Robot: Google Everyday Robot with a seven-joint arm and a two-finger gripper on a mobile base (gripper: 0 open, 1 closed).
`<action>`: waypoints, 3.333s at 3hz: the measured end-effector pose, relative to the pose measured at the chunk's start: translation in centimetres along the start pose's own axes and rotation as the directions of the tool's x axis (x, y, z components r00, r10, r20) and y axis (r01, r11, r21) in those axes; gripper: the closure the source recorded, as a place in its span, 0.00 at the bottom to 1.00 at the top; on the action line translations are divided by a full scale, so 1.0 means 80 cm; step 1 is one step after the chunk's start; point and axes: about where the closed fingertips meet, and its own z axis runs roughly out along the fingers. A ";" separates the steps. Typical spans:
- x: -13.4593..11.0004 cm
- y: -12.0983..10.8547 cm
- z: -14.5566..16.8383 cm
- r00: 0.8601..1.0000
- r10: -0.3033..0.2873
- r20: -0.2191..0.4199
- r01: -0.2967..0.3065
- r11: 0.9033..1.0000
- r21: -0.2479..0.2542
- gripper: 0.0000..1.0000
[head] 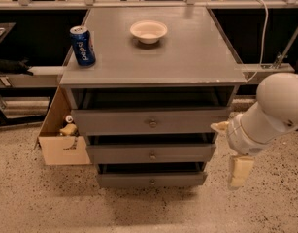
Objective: Open middle drawer
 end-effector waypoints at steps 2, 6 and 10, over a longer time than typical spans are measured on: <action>-0.001 0.002 0.105 0.988 0.029 0.149 -0.018 0.997 -0.077 0.00; 0.051 -0.038 0.289 0.990 -0.104 0.097 0.111 0.991 -0.068 0.00; 0.068 -0.147 0.398 0.997 -0.015 0.078 0.011 0.999 0.052 0.00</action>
Offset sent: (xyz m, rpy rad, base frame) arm 0.0247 0.0304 -0.1101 0.2473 0.1077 0.0069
